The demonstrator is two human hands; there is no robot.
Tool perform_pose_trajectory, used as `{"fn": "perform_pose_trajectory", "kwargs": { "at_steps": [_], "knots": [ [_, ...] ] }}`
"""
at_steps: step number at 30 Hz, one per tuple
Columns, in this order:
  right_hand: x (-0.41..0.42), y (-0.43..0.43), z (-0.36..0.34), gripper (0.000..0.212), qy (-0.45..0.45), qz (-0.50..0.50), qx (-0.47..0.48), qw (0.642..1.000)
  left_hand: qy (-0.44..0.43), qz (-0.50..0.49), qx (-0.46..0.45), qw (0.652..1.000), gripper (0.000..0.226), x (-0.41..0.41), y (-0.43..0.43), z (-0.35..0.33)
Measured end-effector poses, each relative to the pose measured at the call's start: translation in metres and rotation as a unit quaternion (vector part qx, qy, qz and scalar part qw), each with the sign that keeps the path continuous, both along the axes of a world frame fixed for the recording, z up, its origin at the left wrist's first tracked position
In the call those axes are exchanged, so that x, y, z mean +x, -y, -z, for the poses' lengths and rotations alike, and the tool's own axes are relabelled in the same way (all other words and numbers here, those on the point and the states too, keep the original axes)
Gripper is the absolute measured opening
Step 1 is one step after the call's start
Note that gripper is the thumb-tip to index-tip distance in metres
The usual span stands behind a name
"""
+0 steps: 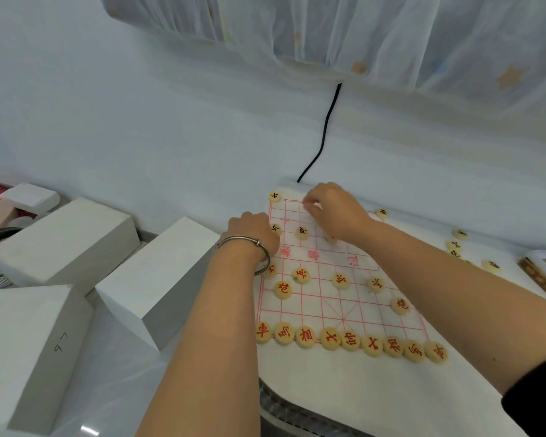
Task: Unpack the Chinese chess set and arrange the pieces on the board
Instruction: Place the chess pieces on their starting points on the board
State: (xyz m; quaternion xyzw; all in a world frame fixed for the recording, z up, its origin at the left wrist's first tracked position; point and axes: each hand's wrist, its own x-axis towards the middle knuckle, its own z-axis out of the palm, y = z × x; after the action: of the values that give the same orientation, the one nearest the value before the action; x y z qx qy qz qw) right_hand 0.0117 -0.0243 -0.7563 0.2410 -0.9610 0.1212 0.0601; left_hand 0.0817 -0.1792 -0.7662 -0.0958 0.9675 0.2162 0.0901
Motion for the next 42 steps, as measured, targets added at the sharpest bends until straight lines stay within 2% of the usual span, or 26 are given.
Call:
{"fn": "perform_pose_trajectory", "kwargs": {
  "at_steps": [3,8,23,32,42],
  "knots": [
    [-0.006,-0.041,0.002,0.028,-0.01,0.057,0.03,0.998,-0.054,0.037,-0.011,0.998,0.045,-0.006,-0.016,0.001],
    [-0.005,-0.086,0.013,0.035,0.073,0.135,0.051,0.987,-0.069,0.082,-0.029,0.994,0.045,-0.017,-0.029,0.007],
    [-0.005,-0.104,0.031,0.033,0.05,0.148,0.069,0.985,-0.01,0.09,-0.053,0.994,0.045,-0.027,-0.058,0.014],
    [-0.006,-0.109,0.033,0.03,0.015,0.154,0.081,0.985,-0.011,0.099,-0.061,0.993,0.049,-0.032,-0.068,0.016],
    [-0.007,-0.126,0.034,0.028,-0.007,0.175,0.09,0.98,-0.02,0.156,-0.138,0.978,0.057,-0.038,-0.089,0.02]
  ]
}}
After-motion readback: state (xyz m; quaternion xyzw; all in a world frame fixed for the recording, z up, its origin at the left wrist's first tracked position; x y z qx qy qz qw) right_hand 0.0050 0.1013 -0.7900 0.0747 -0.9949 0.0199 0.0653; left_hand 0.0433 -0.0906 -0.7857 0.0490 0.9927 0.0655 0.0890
